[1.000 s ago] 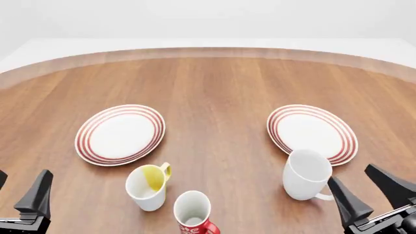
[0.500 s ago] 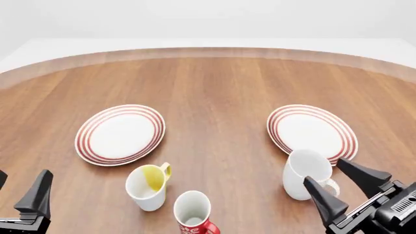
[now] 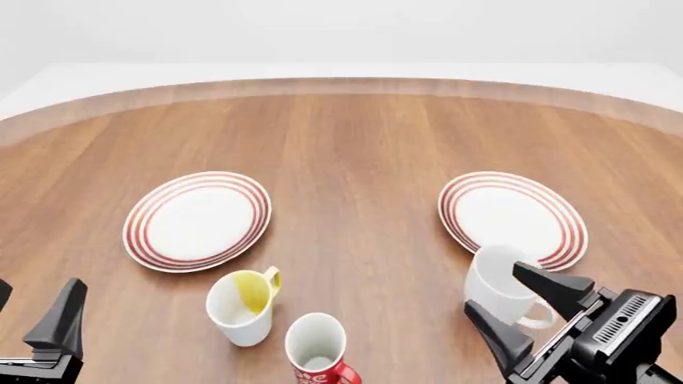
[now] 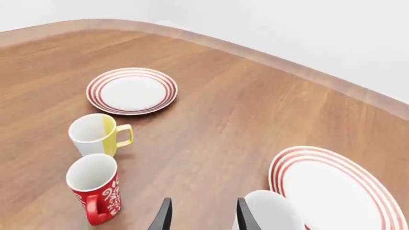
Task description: Put the red mug on the left plate.
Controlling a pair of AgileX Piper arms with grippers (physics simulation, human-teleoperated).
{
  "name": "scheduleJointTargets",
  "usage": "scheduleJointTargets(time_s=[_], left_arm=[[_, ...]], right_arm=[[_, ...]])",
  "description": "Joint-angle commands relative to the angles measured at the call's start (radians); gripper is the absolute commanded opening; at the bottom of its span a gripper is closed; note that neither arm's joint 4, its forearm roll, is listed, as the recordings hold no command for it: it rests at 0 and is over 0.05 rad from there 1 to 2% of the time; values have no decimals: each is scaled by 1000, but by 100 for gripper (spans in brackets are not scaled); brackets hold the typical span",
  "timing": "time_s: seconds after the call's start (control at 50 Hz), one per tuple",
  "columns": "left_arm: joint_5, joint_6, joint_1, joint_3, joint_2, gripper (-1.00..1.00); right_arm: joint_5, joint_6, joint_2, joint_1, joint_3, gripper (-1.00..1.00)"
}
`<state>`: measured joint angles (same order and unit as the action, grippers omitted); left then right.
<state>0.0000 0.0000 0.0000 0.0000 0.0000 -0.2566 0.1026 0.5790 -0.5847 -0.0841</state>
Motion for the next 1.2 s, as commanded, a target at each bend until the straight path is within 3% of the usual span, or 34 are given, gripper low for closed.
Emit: scheduleJointTargets(time_s=[0.02, 1.2], left_arm=[[0, 0, 0, 0, 0, 100], [0, 0, 0, 0, 0, 100]], right_arm=[[-44, 1, 83, -52, -1, 100], [-261, -13, 502, -320, -81, 100]])
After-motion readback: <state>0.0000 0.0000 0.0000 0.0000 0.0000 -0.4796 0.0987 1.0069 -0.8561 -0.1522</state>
